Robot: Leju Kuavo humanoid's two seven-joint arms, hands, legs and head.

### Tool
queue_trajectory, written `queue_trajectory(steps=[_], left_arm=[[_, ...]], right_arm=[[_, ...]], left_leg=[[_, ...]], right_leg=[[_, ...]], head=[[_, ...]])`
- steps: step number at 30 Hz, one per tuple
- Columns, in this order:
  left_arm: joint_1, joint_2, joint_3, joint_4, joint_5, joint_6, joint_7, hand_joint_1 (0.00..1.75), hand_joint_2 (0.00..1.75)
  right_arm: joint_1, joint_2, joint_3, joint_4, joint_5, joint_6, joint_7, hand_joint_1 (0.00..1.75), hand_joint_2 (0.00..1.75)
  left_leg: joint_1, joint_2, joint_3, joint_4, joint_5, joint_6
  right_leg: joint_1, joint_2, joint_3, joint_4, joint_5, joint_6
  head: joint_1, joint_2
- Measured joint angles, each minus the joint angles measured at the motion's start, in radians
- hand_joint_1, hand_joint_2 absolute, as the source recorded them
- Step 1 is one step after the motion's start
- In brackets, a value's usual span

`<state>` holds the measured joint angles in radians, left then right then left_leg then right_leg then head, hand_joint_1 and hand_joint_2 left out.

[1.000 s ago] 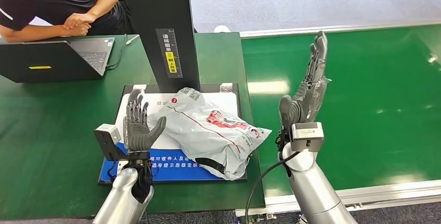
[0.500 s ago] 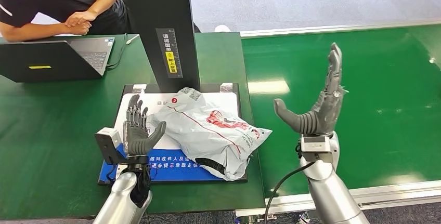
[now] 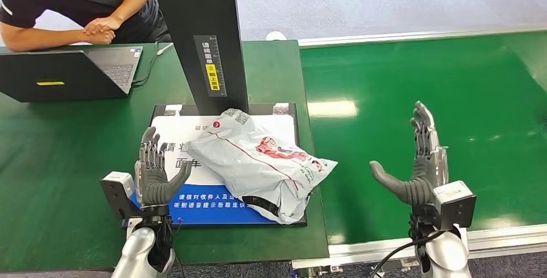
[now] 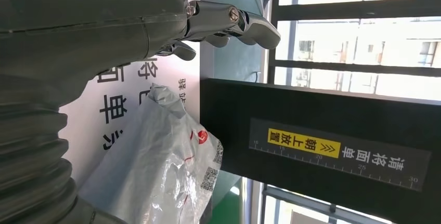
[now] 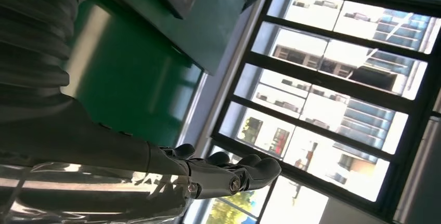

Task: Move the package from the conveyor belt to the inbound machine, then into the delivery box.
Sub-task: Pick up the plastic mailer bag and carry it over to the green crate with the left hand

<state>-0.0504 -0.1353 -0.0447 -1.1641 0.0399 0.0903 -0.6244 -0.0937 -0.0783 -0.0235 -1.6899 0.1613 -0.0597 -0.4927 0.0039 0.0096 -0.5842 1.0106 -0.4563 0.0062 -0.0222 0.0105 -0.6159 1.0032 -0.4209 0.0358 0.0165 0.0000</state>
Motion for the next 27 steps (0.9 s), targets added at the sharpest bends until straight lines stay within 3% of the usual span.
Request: queue_trajectory(steps=[7, 14, 21, 27], left_arm=[[0.007, -0.006, 0.01, -0.016, -0.049, 0.005, -0.001, 0.0, 1.75], [0.017, -0.007, -0.039, -0.054, -0.377, 0.083, -0.043, 0.0, 1.75], [0.017, -0.007, -0.137, -0.093, -0.81, 0.393, -0.019, 0.0, 1.75], [0.016, -0.006, -0.203, -0.116, -1.02, 0.533, 0.055, 0.0, 1.75]], right_arm=[[0.063, 0.03, -0.078, 0.009, 0.0, 0.061, 0.035, 0.0, 1.75], [0.112, 0.072, -0.113, 0.032, 0.035, 0.177, 0.088, 0.0, 1.75], [0.114, 0.114, -0.145, 0.042, 0.057, 0.199, 0.104, 0.0, 1.75], [0.113, 0.133, -0.169, 0.04, 0.056, 0.206, 0.108, 0.0, 1.75]], left_leg=[[0.0, 0.001, 0.001, 0.0, 0.0, 0.0], [0.0, 0.001, 0.0, 0.0, 0.0, 0.0], [0.0, 0.001, 0.001, 0.0, 0.0, 0.0], [0.0, 0.001, 0.001, 0.0, 0.0, 0.0]], right_leg=[[0.0, 0.0, 0.0, 0.0, 0.0, 0.0], [0.0, 0.001, 0.0, 0.0, 0.0, 0.0], [0.0, 0.001, 0.0, 0.0, 0.0, 0.0], [0.0, 0.0, 0.0, 0.0, 0.0, 0.0]], head=[[0.0, 0.0], [0.0, 0.0], [0.0, 0.0], [0.0, 0.0]])
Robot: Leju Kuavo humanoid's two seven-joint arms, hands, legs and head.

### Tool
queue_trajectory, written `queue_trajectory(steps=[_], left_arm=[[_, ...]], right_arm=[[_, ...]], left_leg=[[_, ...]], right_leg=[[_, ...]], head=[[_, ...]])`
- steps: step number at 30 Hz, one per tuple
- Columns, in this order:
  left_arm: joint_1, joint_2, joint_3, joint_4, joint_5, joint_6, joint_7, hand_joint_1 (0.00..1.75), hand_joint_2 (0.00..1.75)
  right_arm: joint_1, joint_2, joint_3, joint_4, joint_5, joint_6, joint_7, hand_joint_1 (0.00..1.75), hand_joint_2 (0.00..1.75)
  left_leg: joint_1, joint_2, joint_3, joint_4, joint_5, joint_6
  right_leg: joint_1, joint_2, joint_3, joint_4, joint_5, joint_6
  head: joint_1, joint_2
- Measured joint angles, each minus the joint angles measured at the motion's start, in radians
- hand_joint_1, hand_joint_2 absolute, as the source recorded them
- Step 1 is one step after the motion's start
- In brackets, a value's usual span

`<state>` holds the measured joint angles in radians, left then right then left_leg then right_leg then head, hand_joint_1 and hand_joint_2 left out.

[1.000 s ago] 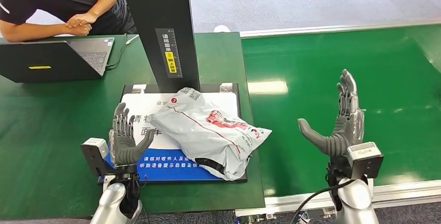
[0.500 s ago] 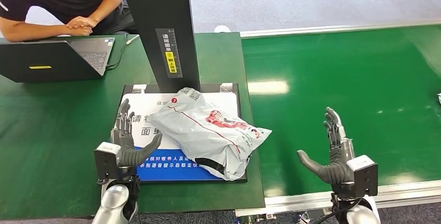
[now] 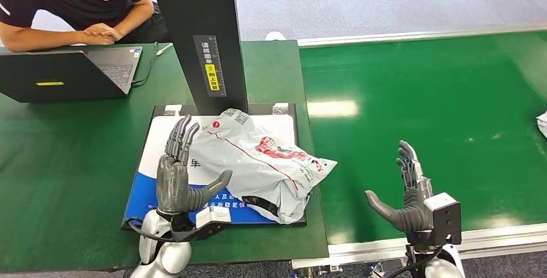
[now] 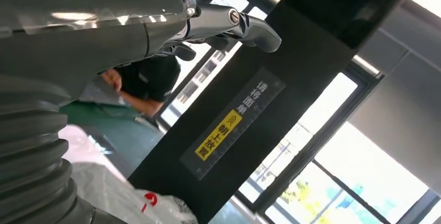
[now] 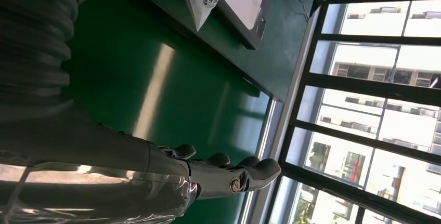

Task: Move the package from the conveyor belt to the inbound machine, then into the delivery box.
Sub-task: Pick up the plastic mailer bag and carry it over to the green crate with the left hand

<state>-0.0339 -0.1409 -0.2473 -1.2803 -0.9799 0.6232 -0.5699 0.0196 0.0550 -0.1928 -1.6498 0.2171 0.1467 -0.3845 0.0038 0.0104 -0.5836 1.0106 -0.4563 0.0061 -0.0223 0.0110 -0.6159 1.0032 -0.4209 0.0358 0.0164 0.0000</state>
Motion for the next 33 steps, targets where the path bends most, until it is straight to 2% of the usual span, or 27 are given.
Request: queue_trajectory(steps=[5, 9, 13, 23, 33], left_arm=[[-0.003, 0.004, -0.028, 0.003, -0.136, 0.025, 0.089, 0.0, 1.75], [-0.015, 0.01, -0.046, 0.038, -0.217, -0.036, 0.171, 0.0, 1.75], [-0.025, 0.015, -0.06, 0.08, -0.239, -0.139, 0.229, 0.0, 1.75], [-0.03, 0.021, -0.07, 0.124, -0.247, -0.215, 0.261, 0.0, 1.75], [-0.053, 0.023, -0.07, 0.171, -0.29, -0.268, 0.354, 0.0, 1.75]], right_arm=[[0.0, 0.007, -0.006, 0.0, 0.005, 0.004, 0.003, 0.0, 1.75], [-0.002, 0.01, -0.006, 0.0, 0.016, 0.011, 0.002, 0.0, 1.75], [-0.003, 0.013, -0.006, 0.002, 0.021, 0.015, -0.006, 0.0, 1.75], [-0.003, 0.02, -0.006, 0.002, 0.027, 0.015, -0.009, 0.0, 1.75], [0.003, 0.038, -0.015, 0.001, 0.028, 0.022, -0.025, 0.0, 1.75]], left_leg=[[0.0, 0.0, 0.0, 0.0, 0.0, 0.0], [0.0, 0.0, 0.0, 0.0, 0.0, 0.0], [0.0, 0.0, 0.0, 0.0, 0.0, 0.0], [0.0, 0.0, 0.0, 0.0, 0.0, 0.0], [0.0, 0.0, 0.0, 0.0, 0.0, 0.0]], right_leg=[[0.0, 0.0, 0.0, 0.0, 0.0, 0.0], [0.0, 0.0, 0.0, 0.0, 0.0, 0.0], [0.0, 0.0, 0.0, 0.0, 0.0, 0.0], [0.0, 0.0, 0.0, 0.0, 0.0, 0.0], [0.0, 0.0, 0.0, 0.0, 0.0, 0.0]], head=[[0.0, 0.0], [0.0, 0.0], [0.0, 0.0], [0.0, 0.0], [0.0, 0.0]])
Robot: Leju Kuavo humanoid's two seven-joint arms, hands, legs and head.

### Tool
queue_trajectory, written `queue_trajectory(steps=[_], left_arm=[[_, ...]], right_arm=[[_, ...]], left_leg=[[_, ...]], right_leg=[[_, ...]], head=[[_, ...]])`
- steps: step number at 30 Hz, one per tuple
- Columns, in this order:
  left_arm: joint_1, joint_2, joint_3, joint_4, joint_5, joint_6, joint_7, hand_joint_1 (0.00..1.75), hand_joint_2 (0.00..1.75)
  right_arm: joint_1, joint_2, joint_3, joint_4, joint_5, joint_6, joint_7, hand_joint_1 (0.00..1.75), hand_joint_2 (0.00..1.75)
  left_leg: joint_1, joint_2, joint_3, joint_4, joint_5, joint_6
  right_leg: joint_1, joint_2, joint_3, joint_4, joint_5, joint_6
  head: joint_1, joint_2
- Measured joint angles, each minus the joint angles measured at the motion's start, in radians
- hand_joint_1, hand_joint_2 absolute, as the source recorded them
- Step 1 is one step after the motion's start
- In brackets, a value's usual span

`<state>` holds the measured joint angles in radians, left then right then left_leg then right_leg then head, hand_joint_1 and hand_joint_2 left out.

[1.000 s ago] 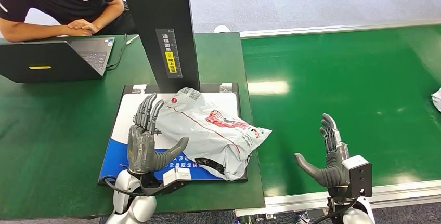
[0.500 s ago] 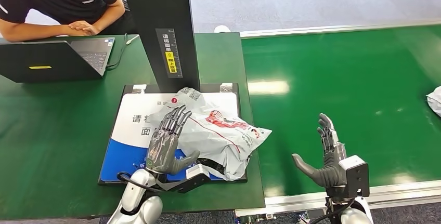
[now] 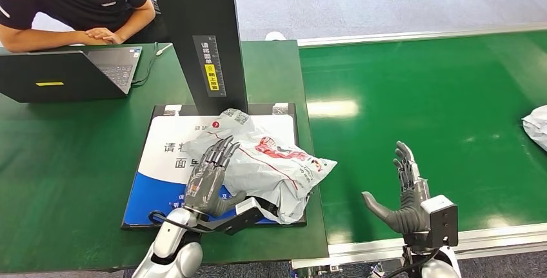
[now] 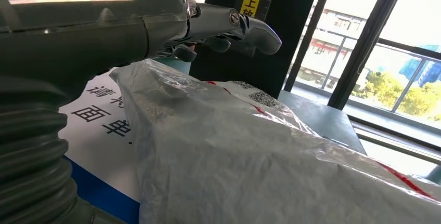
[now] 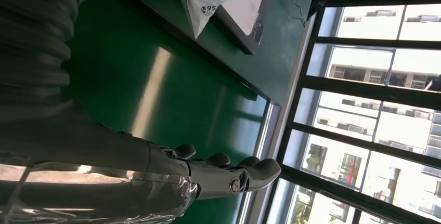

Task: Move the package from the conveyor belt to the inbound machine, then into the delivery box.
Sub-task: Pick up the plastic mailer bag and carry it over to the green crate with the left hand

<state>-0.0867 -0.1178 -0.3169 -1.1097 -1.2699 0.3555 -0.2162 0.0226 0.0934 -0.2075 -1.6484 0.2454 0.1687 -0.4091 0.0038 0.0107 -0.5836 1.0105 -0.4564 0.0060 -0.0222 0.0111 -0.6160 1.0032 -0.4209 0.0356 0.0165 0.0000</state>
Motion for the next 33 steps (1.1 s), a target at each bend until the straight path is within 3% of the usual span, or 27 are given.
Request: queue_trajectory(steps=[6, 10, 11, 28, 33], left_arm=[[-0.008, 0.001, 0.001, 0.03, 0.0, -0.008, 0.007, 0.05, 1.75], [-0.01, 0.002, 0.005, 0.049, 0.002, -0.034, 0.013, 1.67, 1.75], [-0.01, 0.002, 0.006, 0.054, 0.004, -0.041, 0.015, 1.73, 1.75], [-0.012, 0.001, 0.033, 0.068, 0.047, -0.046, -0.01, 1.75, 1.75], [-0.009, 0.001, 0.055, 0.067, 0.082, 0.063, -0.038, 1.75, 1.75]], right_arm=[[0.008, 0.008, -0.006, 0.0, 0.003, 0.01, -0.001, 0.0, 1.75], [0.013, 0.011, -0.006, -0.001, 0.008, 0.012, -0.001, 0.0, 1.75], [0.014, 0.012, -0.006, -0.002, 0.011, 0.012, -0.001, 0.0, 1.75], [0.032, 0.038, -0.01, -0.027, 0.032, 0.013, 0.0, 0.0, 1.75], [0.032, 0.039, -0.014, -0.029, 0.036, 0.014, 0.002, 0.0, 1.75]], left_leg=[[0.0, 0.0, 0.0, 0.0, 0.0, 0.0], [0.0, 0.0, 0.0, 0.0, 0.0, 0.0], [0.0, 0.0, 0.0, 0.0, 0.0, 0.0], [0.0, 0.0, 0.0, 0.0, 0.0, 0.0], [0.0, 0.0, 0.0, 0.0, 0.0, 0.0]], right_leg=[[0.0, 0.0, 0.0, 0.0, 0.0, 0.0], [0.0, 0.0, 0.0, 0.0, 0.0, 0.0], [0.0, 0.0, 0.0, 0.0, 0.0, 0.0], [0.0, 0.0, 0.0, 0.0, 0.0, 0.0], [0.0, 0.0, 0.0, 0.0, 0.0, 0.0]], head=[[0.0, 0.0], [0.0, 0.0], [0.0, 0.0], [0.0, 0.0], [0.0, 0.0]])
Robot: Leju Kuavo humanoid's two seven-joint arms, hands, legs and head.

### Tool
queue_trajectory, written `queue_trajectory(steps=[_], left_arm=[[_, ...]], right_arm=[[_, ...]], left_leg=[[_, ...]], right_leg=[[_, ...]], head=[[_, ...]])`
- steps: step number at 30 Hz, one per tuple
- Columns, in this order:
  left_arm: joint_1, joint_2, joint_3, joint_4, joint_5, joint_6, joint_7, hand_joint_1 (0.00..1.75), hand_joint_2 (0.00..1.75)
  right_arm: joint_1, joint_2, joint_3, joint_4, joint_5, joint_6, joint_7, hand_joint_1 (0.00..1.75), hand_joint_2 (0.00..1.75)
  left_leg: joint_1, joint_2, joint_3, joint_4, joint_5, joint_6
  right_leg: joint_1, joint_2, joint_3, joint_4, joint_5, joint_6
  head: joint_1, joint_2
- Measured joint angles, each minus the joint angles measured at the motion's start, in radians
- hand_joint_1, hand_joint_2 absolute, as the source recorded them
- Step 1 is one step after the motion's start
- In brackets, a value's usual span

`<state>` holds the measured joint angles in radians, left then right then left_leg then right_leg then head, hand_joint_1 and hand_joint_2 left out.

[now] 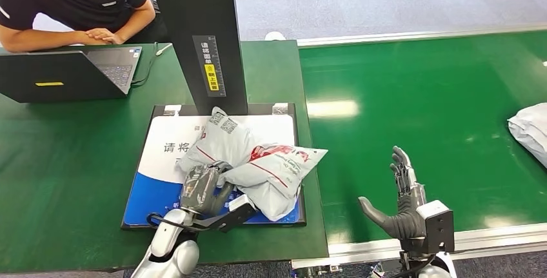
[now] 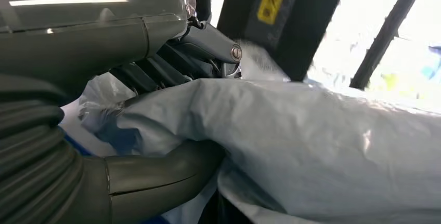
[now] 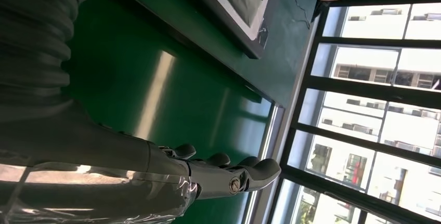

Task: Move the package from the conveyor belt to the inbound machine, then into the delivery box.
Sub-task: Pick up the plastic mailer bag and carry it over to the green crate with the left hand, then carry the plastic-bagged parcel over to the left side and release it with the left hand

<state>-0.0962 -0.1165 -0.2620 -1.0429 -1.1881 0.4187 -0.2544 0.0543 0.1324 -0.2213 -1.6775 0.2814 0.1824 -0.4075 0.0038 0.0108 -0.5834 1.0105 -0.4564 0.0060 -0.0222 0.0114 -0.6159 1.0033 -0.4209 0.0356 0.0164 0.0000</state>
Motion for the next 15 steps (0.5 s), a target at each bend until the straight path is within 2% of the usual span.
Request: queue_trajectory(steps=[4, 8, 15], left_arm=[[0.003, 0.007, 0.054, -0.019, -0.015, 0.148, 0.015, 1.75, 1.75], [0.004, 0.032, 0.144, -0.051, -0.123, 0.245, 0.059, 1.75, 1.75], [-0.024, 0.096, 0.342, -0.097, -0.273, 0.276, 0.123, 1.75, 1.75]], right_arm=[[0.0, 0.0, -0.012, -0.011, 0.0, 0.001, 0.007, 0.0, 1.75], [0.003, 0.0, -0.022, -0.02, -0.003, 0.008, 0.011, 0.0, 1.75], [0.005, 0.0, -0.031, -0.021, -0.027, 0.013, 0.001, 0.0, 1.75]], left_leg=[[0.0, 0.0, 0.0, 0.0, 0.0, 0.0], [0.0, 0.0, 0.0, 0.0, 0.0, 0.0], [0.001, 0.0, 0.0, 0.0, 0.0, -0.001]], right_leg=[[0.0, 0.0, 0.0, 0.0, 0.0, 0.0], [0.0, 0.0, 0.0, 0.0, 0.0, -0.001], [0.001, 0.0, 0.0, 0.001, 0.0, -0.001]], head=[[0.0, 0.0], [0.0, 0.0], [0.0, 0.0]])
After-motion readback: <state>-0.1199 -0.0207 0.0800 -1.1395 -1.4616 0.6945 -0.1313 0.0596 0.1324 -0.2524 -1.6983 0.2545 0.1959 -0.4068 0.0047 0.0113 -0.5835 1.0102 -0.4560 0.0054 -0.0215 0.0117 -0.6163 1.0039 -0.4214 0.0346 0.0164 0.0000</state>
